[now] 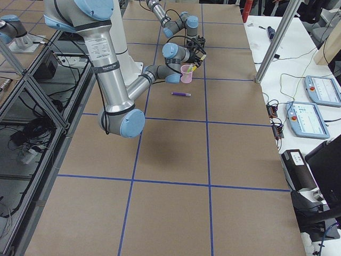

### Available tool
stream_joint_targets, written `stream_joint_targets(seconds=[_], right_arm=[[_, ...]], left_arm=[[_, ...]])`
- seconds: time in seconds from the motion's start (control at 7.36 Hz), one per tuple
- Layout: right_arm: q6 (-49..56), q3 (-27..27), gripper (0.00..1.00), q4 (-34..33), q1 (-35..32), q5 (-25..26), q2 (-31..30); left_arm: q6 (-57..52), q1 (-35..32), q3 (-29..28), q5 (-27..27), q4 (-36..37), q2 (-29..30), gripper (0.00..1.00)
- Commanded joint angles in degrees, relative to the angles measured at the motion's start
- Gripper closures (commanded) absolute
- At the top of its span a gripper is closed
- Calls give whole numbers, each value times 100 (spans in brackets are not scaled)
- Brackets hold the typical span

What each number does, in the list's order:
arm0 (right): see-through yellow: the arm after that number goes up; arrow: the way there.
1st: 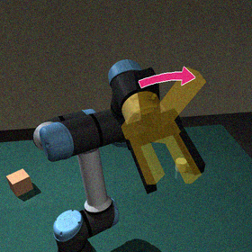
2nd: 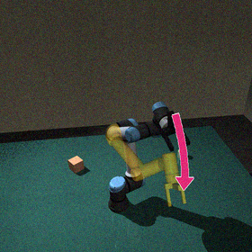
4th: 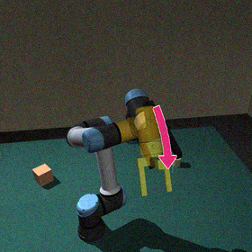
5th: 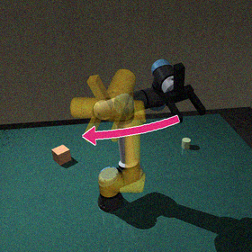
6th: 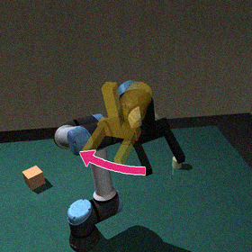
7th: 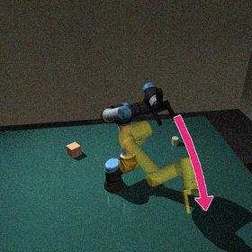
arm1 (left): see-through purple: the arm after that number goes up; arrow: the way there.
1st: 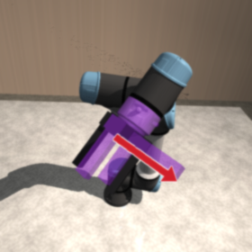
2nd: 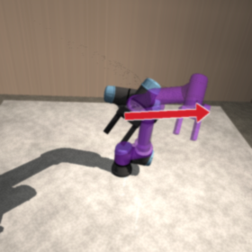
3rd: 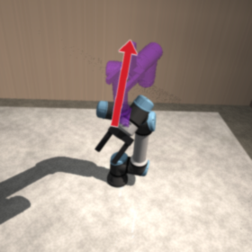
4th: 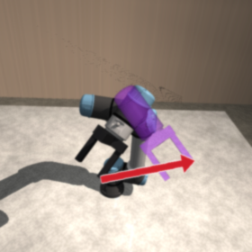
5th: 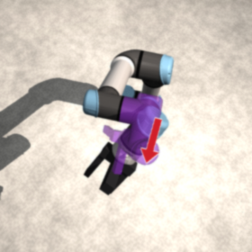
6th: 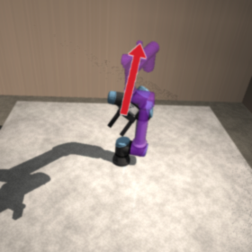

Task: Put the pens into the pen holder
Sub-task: 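Grasp orange marker with left gripper while right carries highlighter toward cup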

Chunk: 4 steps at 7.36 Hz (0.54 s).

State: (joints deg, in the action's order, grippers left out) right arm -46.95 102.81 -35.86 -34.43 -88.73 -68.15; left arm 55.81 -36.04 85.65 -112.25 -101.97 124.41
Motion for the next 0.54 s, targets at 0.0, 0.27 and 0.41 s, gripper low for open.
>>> stream_joint_targets(seconds=[0.0, 0.27, 0.41], right_arm=[[1, 2, 100, 0, 7, -4, 3], [-7, 2, 100, 0, 16, 5, 12], [-8, 2, 100, 0, 16, -4, 12]], left_arm=[[0, 18, -4, -34, 1, -4, 51], [0, 18, -4, -191, 10, -4, 58], [0, 18, -13, -218, 1, -4, 59]])
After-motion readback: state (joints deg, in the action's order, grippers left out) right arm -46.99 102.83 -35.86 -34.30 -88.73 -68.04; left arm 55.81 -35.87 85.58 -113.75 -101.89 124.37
